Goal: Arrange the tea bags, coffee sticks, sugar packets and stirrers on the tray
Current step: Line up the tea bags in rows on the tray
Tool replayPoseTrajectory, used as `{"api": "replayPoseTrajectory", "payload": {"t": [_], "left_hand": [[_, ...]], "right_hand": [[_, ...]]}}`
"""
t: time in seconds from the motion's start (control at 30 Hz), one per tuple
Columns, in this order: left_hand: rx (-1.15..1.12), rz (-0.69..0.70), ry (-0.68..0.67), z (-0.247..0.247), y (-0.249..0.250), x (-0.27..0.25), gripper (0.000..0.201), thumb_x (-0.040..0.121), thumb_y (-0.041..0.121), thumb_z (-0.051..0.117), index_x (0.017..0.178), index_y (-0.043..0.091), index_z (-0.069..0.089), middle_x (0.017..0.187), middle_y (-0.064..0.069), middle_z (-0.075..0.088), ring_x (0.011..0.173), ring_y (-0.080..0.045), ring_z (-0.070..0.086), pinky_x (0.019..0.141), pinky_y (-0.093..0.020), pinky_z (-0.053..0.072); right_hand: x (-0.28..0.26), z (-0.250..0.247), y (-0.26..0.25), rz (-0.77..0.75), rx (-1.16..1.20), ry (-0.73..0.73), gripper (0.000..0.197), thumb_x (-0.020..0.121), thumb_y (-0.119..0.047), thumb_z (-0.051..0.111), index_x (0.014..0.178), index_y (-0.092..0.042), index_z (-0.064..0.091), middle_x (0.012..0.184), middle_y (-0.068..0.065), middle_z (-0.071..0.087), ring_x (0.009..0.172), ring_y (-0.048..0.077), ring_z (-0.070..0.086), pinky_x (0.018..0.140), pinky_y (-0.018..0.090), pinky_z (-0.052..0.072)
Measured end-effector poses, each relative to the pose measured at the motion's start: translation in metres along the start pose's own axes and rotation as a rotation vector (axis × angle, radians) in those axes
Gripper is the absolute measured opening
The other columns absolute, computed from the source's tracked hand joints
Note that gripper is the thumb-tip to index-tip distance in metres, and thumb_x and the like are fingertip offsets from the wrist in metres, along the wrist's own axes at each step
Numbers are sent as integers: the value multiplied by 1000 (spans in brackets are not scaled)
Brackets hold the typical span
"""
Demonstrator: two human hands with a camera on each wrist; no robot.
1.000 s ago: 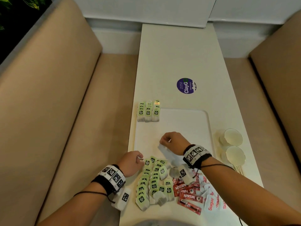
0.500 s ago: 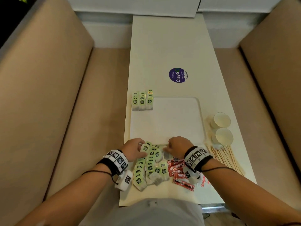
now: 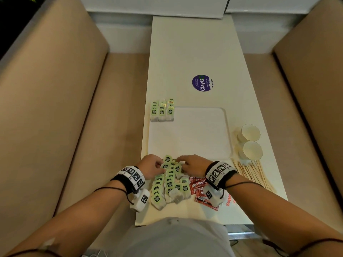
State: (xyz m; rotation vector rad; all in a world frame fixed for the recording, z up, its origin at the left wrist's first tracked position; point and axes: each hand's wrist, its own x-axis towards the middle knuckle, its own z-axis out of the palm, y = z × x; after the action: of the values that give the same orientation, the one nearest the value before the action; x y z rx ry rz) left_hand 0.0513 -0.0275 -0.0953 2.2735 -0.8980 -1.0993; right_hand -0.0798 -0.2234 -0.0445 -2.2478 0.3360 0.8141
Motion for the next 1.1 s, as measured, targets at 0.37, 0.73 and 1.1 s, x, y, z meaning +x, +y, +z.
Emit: {"api": "replayPoseTrajectory", "payload": {"t": [0.37,0.73,1.1], "left_hand": [[-107,7,40,-8,-2,-1,30,77,34,83,71,8,69,58,5,53,54,-10,44,60,-26,41],[-158,55,54,-33,12,-7,45,83,33,80,68,-2,56,58,0,38,54,-13,32,55,-27,28],[-571,115,-3,-66,56,-14,18,97,16,65,109,6,71,99,-9,76,90,-22,71,85,-34,57]], "right_hand": [[5,15,7,1,-127,106,31,95,-32,66,123,-19,65,111,1,71,95,17,65,87,32,55],[-13,-6,2,-108,-19,208,23,92,-39,70,108,-22,73,95,-7,62,82,9,58,76,27,47],[-28,-36,-40,-236,444,309,13,92,-29,73,96,-17,74,89,0,75,69,9,62,69,26,52]]}}
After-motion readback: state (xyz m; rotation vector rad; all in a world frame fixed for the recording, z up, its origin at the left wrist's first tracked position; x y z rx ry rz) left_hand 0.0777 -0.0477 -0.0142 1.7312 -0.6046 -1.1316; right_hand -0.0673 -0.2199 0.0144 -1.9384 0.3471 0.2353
